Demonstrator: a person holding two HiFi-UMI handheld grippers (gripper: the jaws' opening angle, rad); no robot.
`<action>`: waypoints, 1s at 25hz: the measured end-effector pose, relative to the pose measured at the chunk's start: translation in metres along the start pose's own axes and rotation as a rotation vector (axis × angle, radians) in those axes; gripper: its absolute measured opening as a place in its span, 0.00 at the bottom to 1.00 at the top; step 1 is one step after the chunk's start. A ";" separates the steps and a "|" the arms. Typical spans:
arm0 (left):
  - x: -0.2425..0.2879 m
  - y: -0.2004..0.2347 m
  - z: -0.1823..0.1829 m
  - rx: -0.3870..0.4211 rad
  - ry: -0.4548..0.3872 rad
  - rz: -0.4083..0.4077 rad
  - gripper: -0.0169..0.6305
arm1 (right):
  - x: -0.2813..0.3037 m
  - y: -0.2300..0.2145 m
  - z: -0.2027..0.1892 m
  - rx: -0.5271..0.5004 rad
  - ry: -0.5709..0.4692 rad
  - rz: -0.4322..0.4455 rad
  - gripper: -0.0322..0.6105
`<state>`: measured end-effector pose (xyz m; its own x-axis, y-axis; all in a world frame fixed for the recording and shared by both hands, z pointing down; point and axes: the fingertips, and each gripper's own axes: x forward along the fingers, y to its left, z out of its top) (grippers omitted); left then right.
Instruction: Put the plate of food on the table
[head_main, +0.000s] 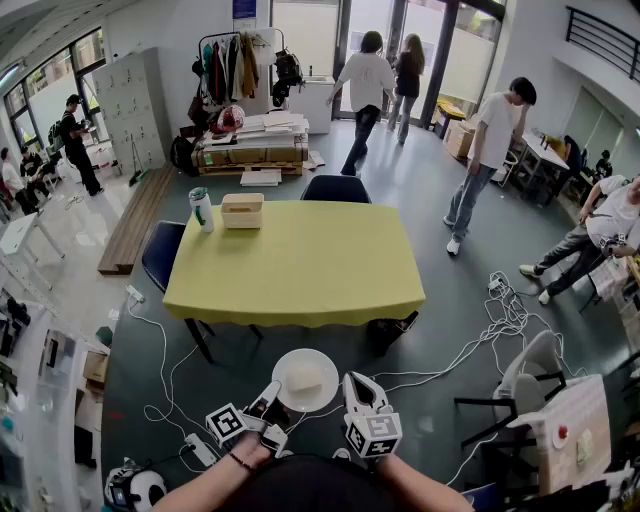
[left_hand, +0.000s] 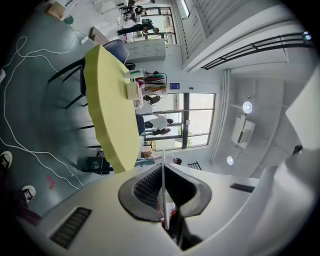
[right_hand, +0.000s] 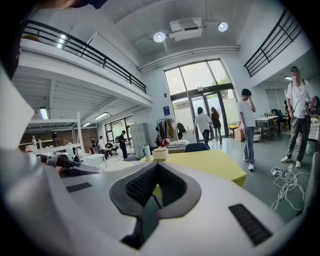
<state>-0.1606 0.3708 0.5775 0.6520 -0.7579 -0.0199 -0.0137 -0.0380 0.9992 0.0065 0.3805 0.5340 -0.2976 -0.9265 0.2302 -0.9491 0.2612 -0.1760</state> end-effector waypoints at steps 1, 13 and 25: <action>-0.002 0.001 -0.001 0.001 0.001 0.004 0.06 | -0.001 0.001 0.000 0.000 0.000 0.000 0.07; -0.014 0.001 0.008 0.024 0.007 0.026 0.06 | -0.004 0.006 -0.003 -0.012 0.009 -0.025 0.07; -0.025 -0.002 0.023 -0.007 0.007 -0.001 0.06 | 0.000 0.017 -0.006 0.008 0.008 -0.062 0.07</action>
<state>-0.1944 0.3743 0.5747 0.6576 -0.7531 -0.0208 -0.0074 -0.0340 0.9994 -0.0105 0.3863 0.5368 -0.2392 -0.9385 0.2488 -0.9649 0.2011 -0.1688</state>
